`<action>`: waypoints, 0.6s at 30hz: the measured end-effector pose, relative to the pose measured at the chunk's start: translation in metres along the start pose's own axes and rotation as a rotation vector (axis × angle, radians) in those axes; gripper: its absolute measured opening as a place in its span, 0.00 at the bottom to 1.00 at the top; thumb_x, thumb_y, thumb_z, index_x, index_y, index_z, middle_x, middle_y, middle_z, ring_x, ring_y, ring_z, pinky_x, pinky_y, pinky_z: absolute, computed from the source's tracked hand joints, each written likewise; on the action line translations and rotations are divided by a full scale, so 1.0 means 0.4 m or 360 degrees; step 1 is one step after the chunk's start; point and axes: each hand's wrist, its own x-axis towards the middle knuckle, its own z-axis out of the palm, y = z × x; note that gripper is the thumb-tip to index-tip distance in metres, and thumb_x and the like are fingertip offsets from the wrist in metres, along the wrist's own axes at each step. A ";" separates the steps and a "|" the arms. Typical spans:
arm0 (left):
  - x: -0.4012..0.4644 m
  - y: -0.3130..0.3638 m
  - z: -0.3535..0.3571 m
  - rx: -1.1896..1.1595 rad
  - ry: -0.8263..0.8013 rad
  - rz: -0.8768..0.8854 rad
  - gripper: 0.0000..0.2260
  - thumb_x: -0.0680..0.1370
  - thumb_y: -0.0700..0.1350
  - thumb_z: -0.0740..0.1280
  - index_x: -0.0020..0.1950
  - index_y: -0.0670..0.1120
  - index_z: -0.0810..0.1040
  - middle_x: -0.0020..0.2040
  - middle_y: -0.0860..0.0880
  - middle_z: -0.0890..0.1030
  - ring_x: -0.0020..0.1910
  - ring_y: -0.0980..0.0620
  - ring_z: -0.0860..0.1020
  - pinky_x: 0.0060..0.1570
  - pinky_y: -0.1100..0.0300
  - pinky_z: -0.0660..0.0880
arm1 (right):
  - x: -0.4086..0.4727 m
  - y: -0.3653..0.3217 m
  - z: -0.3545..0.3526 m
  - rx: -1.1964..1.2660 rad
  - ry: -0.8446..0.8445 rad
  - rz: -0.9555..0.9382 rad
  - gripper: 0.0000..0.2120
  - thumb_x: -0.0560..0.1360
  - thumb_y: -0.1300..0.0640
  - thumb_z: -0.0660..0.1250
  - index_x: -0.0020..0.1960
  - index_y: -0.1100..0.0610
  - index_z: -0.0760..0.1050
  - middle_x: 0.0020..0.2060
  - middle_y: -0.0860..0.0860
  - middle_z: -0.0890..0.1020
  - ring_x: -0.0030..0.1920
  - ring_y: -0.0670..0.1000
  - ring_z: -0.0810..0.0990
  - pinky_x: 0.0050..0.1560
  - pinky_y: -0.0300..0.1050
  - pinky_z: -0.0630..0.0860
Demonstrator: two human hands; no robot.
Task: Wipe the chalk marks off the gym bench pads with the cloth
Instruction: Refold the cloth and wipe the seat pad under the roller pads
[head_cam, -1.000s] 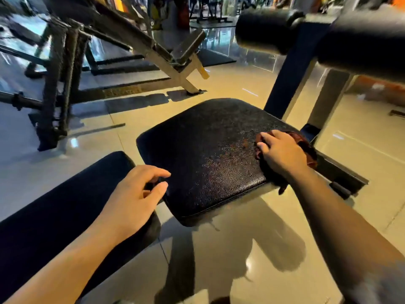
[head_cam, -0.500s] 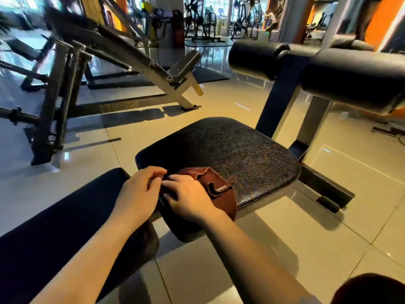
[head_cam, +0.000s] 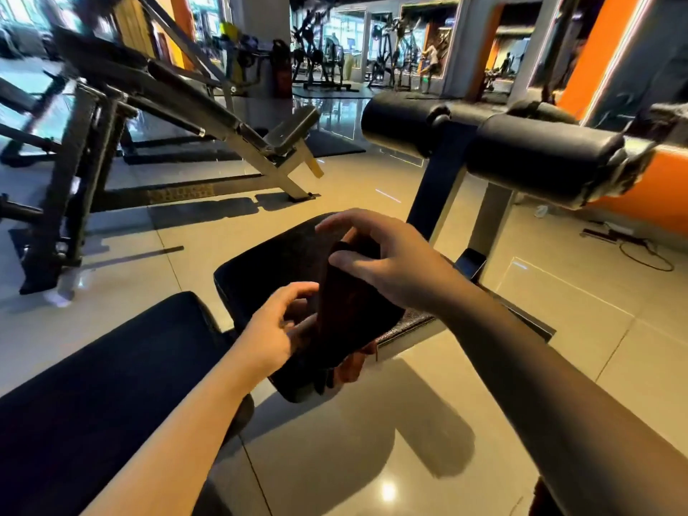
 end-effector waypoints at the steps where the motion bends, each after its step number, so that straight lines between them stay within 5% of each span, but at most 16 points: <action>1: -0.008 0.018 0.014 0.0017 -0.0012 0.0051 0.16 0.77 0.27 0.59 0.52 0.45 0.77 0.52 0.42 0.77 0.47 0.52 0.81 0.41 0.62 0.80 | -0.008 -0.007 -0.019 -0.0052 0.0002 -0.0017 0.16 0.78 0.57 0.66 0.63 0.44 0.73 0.48 0.34 0.72 0.51 0.40 0.73 0.49 0.35 0.76; 4: -0.027 0.066 0.060 -0.0240 -0.0090 0.0089 0.07 0.80 0.38 0.61 0.50 0.44 0.78 0.45 0.46 0.81 0.44 0.55 0.81 0.41 0.63 0.79 | -0.033 -0.020 -0.077 -0.0236 0.0062 -0.0049 0.12 0.78 0.57 0.67 0.60 0.46 0.76 0.44 0.34 0.74 0.47 0.36 0.74 0.46 0.31 0.76; 7: -0.057 0.105 0.083 -0.0303 -0.0209 0.0127 0.15 0.75 0.55 0.58 0.53 0.50 0.78 0.42 0.55 0.83 0.45 0.57 0.82 0.40 0.66 0.76 | -0.054 -0.030 -0.136 -0.0391 0.0122 -0.0058 0.10 0.77 0.56 0.68 0.56 0.44 0.77 0.44 0.36 0.77 0.48 0.39 0.76 0.52 0.40 0.76; 12: -0.083 0.152 0.136 -0.0415 -0.0287 0.0145 0.15 0.70 0.48 0.69 0.56 0.50 0.78 0.46 0.53 0.84 0.47 0.56 0.83 0.42 0.65 0.78 | -0.086 -0.064 -0.225 -0.0593 -0.0015 -0.0171 0.12 0.76 0.57 0.69 0.58 0.46 0.77 0.42 0.31 0.75 0.45 0.28 0.74 0.47 0.29 0.73; 18: -0.055 0.203 0.170 -0.0385 -0.0397 0.0019 0.18 0.68 0.45 0.74 0.56 0.46 0.80 0.51 0.46 0.83 0.55 0.49 0.81 0.58 0.49 0.75 | -0.121 -0.045 -0.367 -0.0825 -0.0137 -0.0301 0.16 0.74 0.53 0.72 0.61 0.44 0.76 0.45 0.38 0.79 0.48 0.38 0.77 0.47 0.33 0.73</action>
